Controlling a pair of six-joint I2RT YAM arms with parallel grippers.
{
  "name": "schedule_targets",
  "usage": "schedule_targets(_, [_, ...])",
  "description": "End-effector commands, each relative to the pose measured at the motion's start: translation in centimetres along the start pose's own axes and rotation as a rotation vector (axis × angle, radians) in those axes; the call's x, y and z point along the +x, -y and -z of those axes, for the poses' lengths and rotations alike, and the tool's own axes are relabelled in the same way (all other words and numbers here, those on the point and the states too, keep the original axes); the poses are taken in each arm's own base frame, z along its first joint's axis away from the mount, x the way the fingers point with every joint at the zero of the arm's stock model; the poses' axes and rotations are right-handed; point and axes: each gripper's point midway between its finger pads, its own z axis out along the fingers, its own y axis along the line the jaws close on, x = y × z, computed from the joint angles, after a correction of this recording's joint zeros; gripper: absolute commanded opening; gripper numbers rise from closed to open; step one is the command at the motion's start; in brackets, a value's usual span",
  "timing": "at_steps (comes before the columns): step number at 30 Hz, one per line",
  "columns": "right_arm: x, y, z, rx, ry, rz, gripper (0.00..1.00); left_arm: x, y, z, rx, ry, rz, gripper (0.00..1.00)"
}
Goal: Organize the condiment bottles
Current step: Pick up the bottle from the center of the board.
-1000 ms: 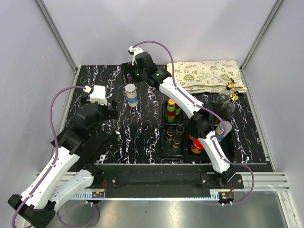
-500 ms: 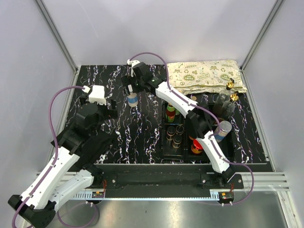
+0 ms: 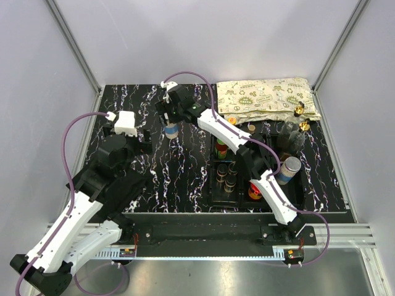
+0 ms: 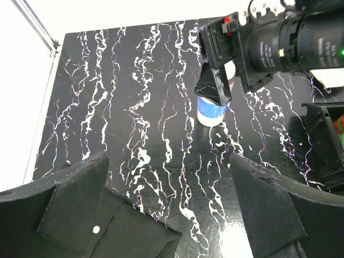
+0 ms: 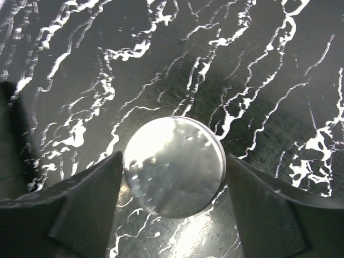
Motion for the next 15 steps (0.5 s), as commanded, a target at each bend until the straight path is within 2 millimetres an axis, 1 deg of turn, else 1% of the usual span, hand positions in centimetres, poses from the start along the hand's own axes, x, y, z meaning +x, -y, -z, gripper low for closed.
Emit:
schedule_targets(1, [-1.9,-0.7,-0.1,0.018,0.069,0.032,0.80,-1.6,-0.1,0.4,0.001,0.052,0.038,0.99])
schedule_targets(2, [-2.2,-0.4,0.0,0.039,0.080,0.037,0.74,-1.6,-0.1,0.4,0.003,0.052,0.038,0.99])
schedule_targets(3, [-2.1,-0.3,-0.1,0.048,0.080,0.040,0.69,-1.6,-0.1,0.4,0.003,0.052,0.036,0.99])
schedule_targets(5, [-2.8,-0.2,0.2,0.074,0.100,0.047,0.56,-1.6,-0.1,0.3,0.003,0.052,0.038,0.99])
schedule_targets(6, [-3.2,-0.2,0.5,0.080,0.109,0.046,0.42,-1.6,-0.1,0.3,0.001,0.052,0.038,0.99])
schedule_targets(8, [-4.3,-0.4,1.2,0.100,0.140,0.057,0.29,-1.7,-0.2,0.4,-0.001,0.056,0.040,0.99])
schedule_targets(9, [-4.7,-0.5,1.6,0.104,0.149,0.061,0.18,-1.6,-0.2,0.4,-0.002,0.054,0.039,0.99])
schedule_targets(11, [-6.1,-0.8,2.8,0.122,0.185,0.070,0.09,-1.7,-0.2,0.4,-0.001,0.057,0.041,0.99])
schedule_targets(12, [-6.7,-0.9,3.4,0.127,0.199,0.072,0.02,-1.7,-0.2,0.4,0.000,0.058,0.042,0.99])
schedule_targets(13, [-7.4,-0.9,4.0,0.136,0.215,0.070,0.00,-1.7,-0.2,0.4,0.002,0.056,0.043,0.99])
schedule_targets(14, [-8.5,-1.3,5.2,0.131,0.242,0.065,0.00,-1.8,-0.1,0.5,0.006,0.057,0.045,0.99])
schedule_targets(15, [-9.1,-1.3,5.8,0.134,0.255,0.062,0.00,-1.8,0.0,0.5,0.010,0.059,0.047,0.99])
